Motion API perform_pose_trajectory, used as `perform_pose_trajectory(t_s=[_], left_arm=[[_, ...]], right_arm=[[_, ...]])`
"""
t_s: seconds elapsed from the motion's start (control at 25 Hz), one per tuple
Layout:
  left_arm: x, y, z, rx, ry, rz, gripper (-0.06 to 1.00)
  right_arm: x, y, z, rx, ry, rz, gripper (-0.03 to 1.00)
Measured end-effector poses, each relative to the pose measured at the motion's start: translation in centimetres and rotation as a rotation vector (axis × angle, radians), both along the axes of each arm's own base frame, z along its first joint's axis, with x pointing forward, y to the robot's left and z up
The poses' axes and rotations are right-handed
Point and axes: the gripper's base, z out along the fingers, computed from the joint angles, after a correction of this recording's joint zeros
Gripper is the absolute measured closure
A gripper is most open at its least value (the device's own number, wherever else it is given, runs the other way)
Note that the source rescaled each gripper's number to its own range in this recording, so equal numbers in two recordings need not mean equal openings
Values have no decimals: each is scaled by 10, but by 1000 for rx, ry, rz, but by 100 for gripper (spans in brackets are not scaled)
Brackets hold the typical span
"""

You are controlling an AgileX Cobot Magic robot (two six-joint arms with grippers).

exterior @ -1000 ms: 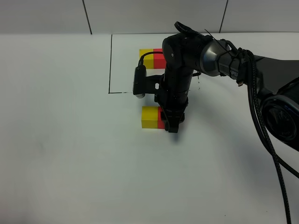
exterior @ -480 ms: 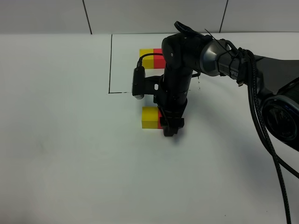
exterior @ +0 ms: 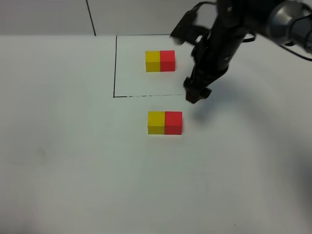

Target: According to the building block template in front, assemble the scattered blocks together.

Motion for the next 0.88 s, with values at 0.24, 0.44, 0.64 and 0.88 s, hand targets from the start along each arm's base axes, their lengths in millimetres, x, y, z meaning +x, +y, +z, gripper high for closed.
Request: perform_pose_trajectory(t_s=[0.24, 0.44, 0.64, 0.88], left_arm=[[0, 0, 0, 0, 0, 0, 27], [0, 0, 0, 0, 0, 0, 27], [0, 0, 0, 0, 0, 0, 27], [0, 0, 0, 0, 0, 0, 27]], right_arm=[[-3, -116, 25, 153, -35, -511, 21], [-49, -170, 40, 182, -102, -700, 21], [-125, -187, 79, 220, -210, -768, 21], [-217, -181, 94, 307, -311, -848, 21]])
